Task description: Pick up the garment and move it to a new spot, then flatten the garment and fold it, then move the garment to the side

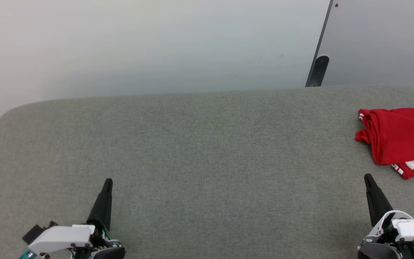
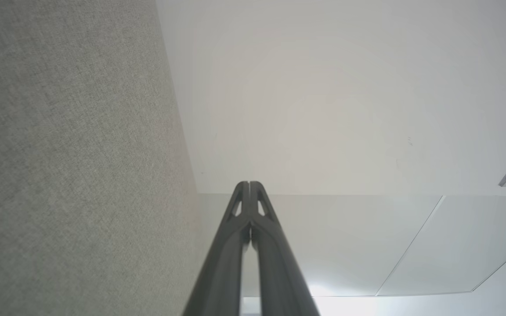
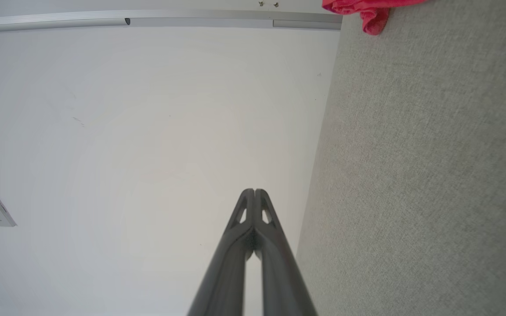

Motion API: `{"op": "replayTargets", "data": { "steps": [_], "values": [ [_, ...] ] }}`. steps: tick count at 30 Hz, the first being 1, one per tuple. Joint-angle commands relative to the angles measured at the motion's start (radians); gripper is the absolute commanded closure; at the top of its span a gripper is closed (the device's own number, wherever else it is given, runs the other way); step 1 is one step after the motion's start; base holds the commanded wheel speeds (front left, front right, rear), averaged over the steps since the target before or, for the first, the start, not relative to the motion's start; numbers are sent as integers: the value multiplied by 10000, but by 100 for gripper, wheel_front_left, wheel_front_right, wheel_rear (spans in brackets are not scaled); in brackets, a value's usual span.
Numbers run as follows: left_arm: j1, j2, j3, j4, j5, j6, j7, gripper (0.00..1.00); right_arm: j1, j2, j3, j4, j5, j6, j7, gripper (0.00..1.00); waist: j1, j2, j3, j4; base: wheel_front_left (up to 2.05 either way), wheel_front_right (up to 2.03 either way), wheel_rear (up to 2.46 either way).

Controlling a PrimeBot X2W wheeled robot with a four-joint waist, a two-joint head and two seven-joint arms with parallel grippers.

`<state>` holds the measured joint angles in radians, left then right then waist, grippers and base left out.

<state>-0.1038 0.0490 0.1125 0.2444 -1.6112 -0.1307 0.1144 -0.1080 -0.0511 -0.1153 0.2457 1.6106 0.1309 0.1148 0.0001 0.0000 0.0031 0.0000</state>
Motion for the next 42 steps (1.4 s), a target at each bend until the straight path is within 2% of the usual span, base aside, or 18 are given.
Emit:
{"op": "replayTargets", "data": {
  "steps": [1, 42],
  "values": [
    [-98, 5, 28, 15, -33, 0, 30, 100, -1, 38, 8, -30, 43, -3, 22, 100, -1, 0, 0, 0, 0, 0, 0],
    [-99, 5, 27, 15, -34, 0, 28, 100, -1, 37, 10, -31, 45, -3, 21, 100, -1, 0, 0, 0, 0, 0, 0]
  ]
}}
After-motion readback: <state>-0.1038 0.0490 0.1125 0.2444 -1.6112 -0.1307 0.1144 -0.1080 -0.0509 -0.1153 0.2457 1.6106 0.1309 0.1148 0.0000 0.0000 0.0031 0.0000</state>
